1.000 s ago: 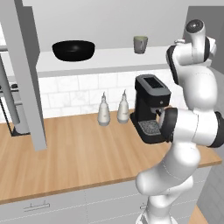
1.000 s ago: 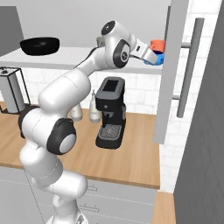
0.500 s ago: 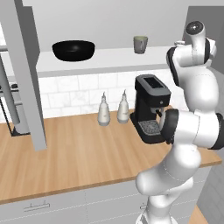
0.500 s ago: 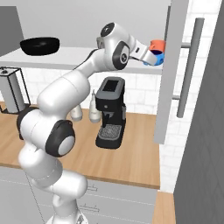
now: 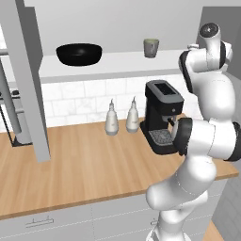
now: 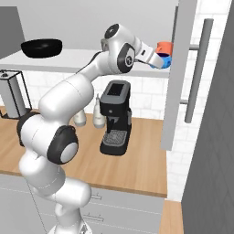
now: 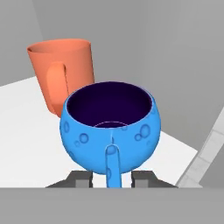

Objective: Gather all objects into one cabinet and sort the glasses and bowls to opposite sides.

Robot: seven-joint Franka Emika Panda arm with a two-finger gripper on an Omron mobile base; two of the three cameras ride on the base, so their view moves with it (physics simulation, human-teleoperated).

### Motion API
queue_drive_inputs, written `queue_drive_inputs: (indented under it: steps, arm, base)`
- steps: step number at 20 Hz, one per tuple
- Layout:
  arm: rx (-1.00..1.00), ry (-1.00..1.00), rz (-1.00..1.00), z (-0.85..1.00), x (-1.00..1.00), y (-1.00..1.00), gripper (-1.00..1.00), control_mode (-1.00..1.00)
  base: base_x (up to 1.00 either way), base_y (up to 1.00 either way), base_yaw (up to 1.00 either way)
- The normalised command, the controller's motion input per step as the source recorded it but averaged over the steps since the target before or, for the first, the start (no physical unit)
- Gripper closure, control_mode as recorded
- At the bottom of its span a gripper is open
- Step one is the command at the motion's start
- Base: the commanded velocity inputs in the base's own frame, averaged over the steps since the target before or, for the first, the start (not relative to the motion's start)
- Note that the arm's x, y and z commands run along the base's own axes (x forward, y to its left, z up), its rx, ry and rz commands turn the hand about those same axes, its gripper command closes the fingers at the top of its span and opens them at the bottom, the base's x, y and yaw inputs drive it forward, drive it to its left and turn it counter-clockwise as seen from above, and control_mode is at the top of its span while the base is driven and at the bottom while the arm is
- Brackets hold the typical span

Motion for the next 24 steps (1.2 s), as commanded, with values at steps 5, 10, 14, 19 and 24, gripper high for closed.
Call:
queue_drive_inputs:
  steps: [5, 10, 14, 19, 24]
  arm:
    - [0.00, 0.00, 0.00, 0.00, 0.00, 0.00, -1.00, -1.00]
    - [0.00, 0.00, 0.00, 0.00, -0.29, 0.03, -1.00, -1.00]
    - [0.00, 0.00, 0.00, 0.00, -0.48, 0.45, -1.00, -1.00]
    - [0.00, 0.00, 0.00, 0.06, -0.15, 0.89, -1.00, -1.00]
    - [0.00, 0.00, 0.01, 0.10, 0.00, 0.96, -1.00, -1.00]
  base:
    - [0.00, 0.00, 0.00]
    - [0.00, 0.00, 0.00]
    - [0.00, 0.00, 0.00]
    - [0.00, 0.00, 0.00]
    - [0.00, 0.00, 0.00]
